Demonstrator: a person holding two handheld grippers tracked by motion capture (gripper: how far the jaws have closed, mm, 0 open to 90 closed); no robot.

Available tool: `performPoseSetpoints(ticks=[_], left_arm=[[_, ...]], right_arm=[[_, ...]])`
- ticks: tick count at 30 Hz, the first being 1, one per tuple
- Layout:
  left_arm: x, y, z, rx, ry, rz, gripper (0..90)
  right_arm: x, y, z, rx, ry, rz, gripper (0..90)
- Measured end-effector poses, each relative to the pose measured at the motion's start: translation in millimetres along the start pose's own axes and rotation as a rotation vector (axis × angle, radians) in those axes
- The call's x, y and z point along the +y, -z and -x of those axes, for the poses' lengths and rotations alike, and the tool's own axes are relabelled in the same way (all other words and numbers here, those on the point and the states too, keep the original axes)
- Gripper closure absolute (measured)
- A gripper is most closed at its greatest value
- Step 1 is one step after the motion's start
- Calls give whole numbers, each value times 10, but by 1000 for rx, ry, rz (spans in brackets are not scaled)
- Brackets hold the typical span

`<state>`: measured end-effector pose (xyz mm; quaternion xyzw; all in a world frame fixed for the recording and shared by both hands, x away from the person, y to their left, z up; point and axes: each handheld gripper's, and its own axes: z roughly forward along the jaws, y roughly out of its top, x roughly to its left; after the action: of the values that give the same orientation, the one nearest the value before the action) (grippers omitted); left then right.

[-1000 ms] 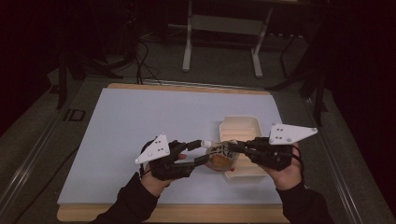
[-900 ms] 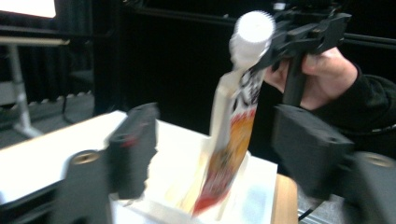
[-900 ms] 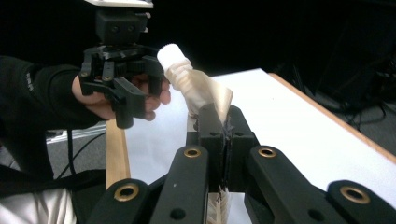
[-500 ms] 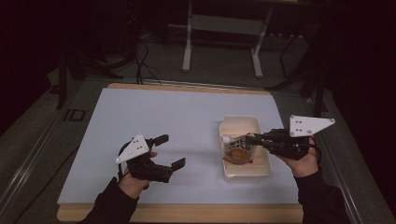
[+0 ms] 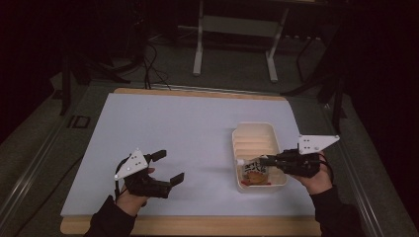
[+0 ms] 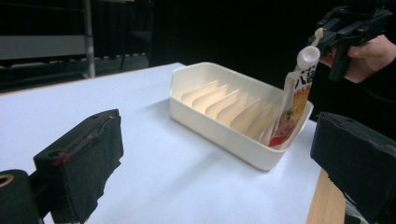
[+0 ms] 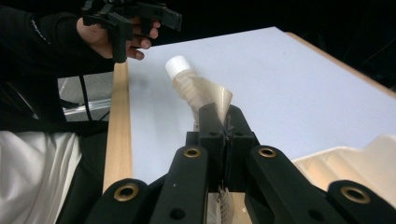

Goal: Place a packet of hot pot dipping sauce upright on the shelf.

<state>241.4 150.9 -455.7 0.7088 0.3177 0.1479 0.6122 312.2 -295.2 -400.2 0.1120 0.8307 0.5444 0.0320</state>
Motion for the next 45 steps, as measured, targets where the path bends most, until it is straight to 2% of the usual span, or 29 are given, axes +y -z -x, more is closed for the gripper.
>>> performPoseSetpoints(ticks=[6,11,13,18,22,24,27,31,34,38,41,43,45], left_arm=[[-34,28,-53,23,0,2,27],[-79,47,-94,32,8,2,27],[-79,46,-106,32,8,5,27],[-79,45,-112,33,-4,10,26],[-106,21,-122,34,2,-4,27],[-116,10,-121,37,-3,-17,27],[-120,5,-118,39,-11,-17,27],[-102,21,-117,34,-10,-10,27],[-94,29,-113,32,-8,-10,27],[-88,39,-106,34,-10,-5,27],[-88,47,-100,37,-10,-7,27],[-89,53,-93,34,-10,-8,27],[-92,55,-81,37,-13,-11,27]], right_arm=[[-161,-53,8,14,-32,-9,882],[-267,-70,7,12,-38,-30,879],[-342,-48,13,15,-56,-10,877],[-357,33,-31,-50,-31,-50,848],[-338,80,-40,-85,-46,-64,803],[-314,100,-46,-107,-55,-72,793],[-257,142,-63,-121,-41,-52,770],[-124,200,-115,-104,-27,7,764],[-15,199,-170,-96,-27,27,733],[156,129,-286,-100,6,21,699],[265,52,-368,-87,-20,39,624],[328,-20,-435,-88,-12,31,603],[383,-94,-503,-95,-2,29,545]])
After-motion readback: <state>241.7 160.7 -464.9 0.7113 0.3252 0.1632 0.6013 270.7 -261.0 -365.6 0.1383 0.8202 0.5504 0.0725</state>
